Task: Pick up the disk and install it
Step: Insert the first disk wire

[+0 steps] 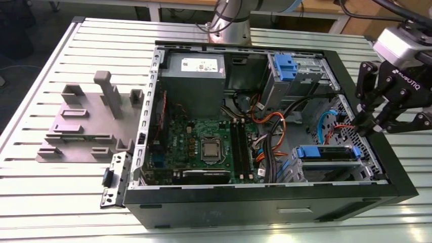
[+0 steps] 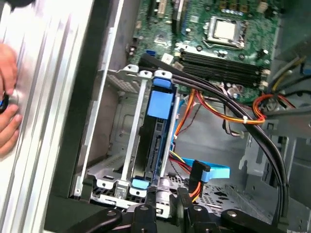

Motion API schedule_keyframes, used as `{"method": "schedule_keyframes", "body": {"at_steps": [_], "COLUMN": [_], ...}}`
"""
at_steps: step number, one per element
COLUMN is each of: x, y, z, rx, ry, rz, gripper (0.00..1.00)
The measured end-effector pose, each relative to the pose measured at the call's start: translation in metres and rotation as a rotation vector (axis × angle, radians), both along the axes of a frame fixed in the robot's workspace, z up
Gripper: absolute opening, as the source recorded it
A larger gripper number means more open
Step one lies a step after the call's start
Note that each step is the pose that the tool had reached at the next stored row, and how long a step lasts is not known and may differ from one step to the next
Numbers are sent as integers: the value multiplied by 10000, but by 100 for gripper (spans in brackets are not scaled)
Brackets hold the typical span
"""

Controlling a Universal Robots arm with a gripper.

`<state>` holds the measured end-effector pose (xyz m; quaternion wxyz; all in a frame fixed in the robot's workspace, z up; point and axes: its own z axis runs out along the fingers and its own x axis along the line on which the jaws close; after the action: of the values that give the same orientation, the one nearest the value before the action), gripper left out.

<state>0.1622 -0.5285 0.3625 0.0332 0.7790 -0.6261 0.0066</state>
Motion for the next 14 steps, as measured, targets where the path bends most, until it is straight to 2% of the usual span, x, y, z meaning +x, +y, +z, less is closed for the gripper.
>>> {"method": "schedule_keyframes", "body": {"at_steps": [3,14], "x": [0,0], "y": [3,78], "z": [-2,-29], "rx": [-2,-2], "ry": [1,0], "rz": [349,694], "gripper": [31,31]}}
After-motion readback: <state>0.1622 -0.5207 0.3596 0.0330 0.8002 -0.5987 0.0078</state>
